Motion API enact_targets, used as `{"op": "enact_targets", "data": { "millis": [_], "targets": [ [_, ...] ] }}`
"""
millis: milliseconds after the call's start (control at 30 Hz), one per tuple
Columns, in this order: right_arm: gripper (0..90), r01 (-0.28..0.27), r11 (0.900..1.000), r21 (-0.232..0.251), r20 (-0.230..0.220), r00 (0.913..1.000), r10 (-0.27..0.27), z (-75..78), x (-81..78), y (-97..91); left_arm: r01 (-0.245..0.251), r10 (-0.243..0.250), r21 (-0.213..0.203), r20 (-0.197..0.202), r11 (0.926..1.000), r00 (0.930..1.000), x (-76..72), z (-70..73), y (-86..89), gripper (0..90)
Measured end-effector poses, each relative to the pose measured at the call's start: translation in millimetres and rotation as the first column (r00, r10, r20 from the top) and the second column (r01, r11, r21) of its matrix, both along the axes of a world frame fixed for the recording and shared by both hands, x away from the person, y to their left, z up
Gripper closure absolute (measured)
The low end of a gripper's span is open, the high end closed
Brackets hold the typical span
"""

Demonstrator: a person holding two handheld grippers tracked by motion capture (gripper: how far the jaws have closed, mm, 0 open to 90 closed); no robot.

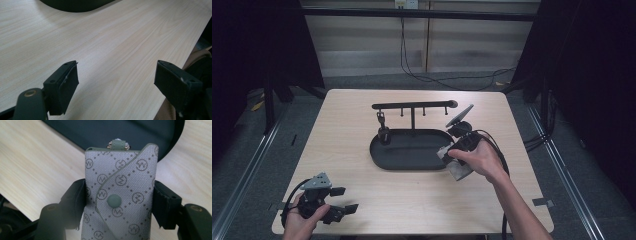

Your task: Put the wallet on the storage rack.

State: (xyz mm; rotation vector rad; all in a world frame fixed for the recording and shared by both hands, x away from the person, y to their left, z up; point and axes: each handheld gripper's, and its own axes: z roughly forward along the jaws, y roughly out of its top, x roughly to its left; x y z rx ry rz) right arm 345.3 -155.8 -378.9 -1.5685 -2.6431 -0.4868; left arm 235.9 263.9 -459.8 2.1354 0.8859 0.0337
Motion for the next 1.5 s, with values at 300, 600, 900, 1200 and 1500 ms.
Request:
{"op": "enact_targets", "data": {
  "millis": [300,600,900,1200,1500],
  "targets": [
    [35.1,0.094,0.9940,0.056,0.033,0.9949,-0.096,-1.7,20.6,-6.5,0.002,-0.002,0.007,-0.008,1.0000,1.0000,0.8,-2.1,-1.4,19.0],
    [35.2,0.154,0.9831,0.098,0.043,0.9863,-0.159,-9.2,36.9,-13.0,-0.002,0.002,0.014,-0.015,0.9999,0.9999,1.8,-2.6,-1.6,19.1],
    [35.2,0.212,0.9660,0.147,0.042,0.9745,-0.221,-19.0,46.5,-12.8,0.001,-0.001,0.016,-0.014,0.9999,0.9999,1.5,-2.3,-1.2,19.1],
    [35.2,0.255,0.9453,0.203,0.045,0.9619,-0.269,-27.4,55.7,-11.6,0.004,-0.004,0.015,-0.016,0.9999,0.9999,2.1,-2.4,-0.8,19.1],
    [35.2,0.277,0.9283,0.248,0.057,0.9524,-0.300,-35.4,61.8,-13.5,-0.001,0.001,0.013,-0.015,0.9999,0.9999,2.1,-1.7,-0.1,19.1]
  ]
}}
